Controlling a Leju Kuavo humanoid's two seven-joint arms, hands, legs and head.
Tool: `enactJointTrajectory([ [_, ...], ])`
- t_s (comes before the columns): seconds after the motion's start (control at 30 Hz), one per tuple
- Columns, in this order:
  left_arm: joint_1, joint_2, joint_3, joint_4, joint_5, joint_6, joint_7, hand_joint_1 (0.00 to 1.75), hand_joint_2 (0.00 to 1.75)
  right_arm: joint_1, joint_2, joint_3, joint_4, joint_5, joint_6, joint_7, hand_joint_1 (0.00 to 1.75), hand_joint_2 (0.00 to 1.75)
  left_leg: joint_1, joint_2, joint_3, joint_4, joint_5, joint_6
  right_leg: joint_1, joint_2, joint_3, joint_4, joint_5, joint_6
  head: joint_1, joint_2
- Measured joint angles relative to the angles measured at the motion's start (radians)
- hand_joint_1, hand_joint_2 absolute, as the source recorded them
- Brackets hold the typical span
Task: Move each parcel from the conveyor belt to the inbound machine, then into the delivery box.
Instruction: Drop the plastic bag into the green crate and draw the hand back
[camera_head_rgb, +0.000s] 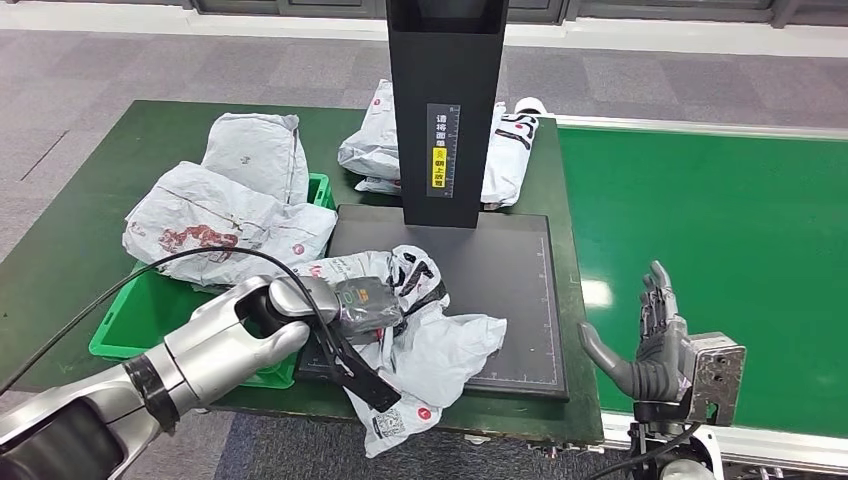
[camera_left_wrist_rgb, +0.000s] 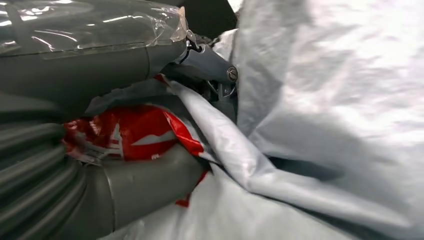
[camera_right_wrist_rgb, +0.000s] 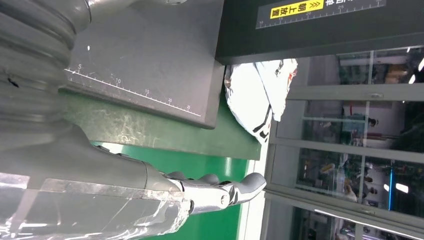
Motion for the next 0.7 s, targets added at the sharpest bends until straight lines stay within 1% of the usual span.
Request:
enactJointTrajectory([
  [0.13, -0.004, -0.013, -0.008, 0.013, -0.021, 0.024, 0.024, 1.75, 1.75, 0.001, 0.000, 0.000, 0.000, 0.000, -0.011, -0.001, 0.00, 1.75, 0.000, 0.000, 0.000, 0.000, 0.000, 0.000, 0.000, 0.000, 0.000, 0.000, 0.000, 0.000, 0.000, 0.000],
  [0.3, -0.005, -0.031, -0.018, 0.027, -0.092, 0.095, 0.098, 1.75, 1.75, 0.009, 0.000, 0.000, -0.005, -0.001, -0.022, -0.003, 0.00, 1.75, 0.000, 0.000, 0.000, 0.000, 0.000, 0.000, 0.000, 0.000, 0.000, 0.000, 0.000, 0.000, 0.000, 0.000],
  [0.47, -0.005, -0.041, -0.018, 0.039, -0.119, 0.123, 0.126, 1.75, 1.75, 0.014, 0.000, 0.000, -0.010, -0.001, -0.026, -0.004, 0.00, 1.75, 0.000, 0.000, 0.000, 0.000, 0.000, 0.000, 0.000, 0.000, 0.000, 0.000, 0.000, 0.000, 0.000, 0.000],
  [0.53, -0.005, -0.046, -0.015, 0.042, -0.173, 0.188, 0.185, 1.75, 1.75, 0.021, 0.001, -0.001, -0.016, -0.001, -0.033, -0.005, 0.00, 1.75, 0.000, 0.000, 0.000, 0.000, 0.000, 0.000, 0.000, 0.000, 0.000, 0.000, 0.000, 0.000, 0.000, 0.000],
  [0.6, -0.001, -0.052, 0.012, 0.033, -0.259, 0.290, 0.293, 1.75, 1.75, 0.035, 0.005, -0.004, -0.032, 0.000, -0.040, -0.005, 0.00, 1.75, 0.000, -0.001, 0.000, 0.000, 0.000, 0.000, 0.000, 0.000, 0.000, 0.000, 0.000, 0.000, 0.000, 0.000],
  [0.63, 0.002, -0.053, 0.042, 0.017, -0.303, 0.338, 0.351, 1.75, 1.75, 0.043, 0.010, -0.008, -0.043, 0.002, -0.044, -0.005, 0.00, 1.75, 0.000, -0.001, 0.000, 0.000, 0.000, 0.000, 0.000, 0.000, 0.000, 0.000, 0.000, 0.000, 0.000, 0.000],
  [0.7, 0.007, -0.055, 0.119, -0.032, -0.369, 0.398, 0.437, 1.75, 1.75, 0.057, 0.020, -0.017, -0.061, 0.008, -0.048, -0.004, 0.00, 1.75, 0.000, 0.000, -0.001, 0.000, 0.000, 0.000, 0.000, 0.000, -0.001, 0.000, 0.000, 0.000, 0.000, 0.000],
])
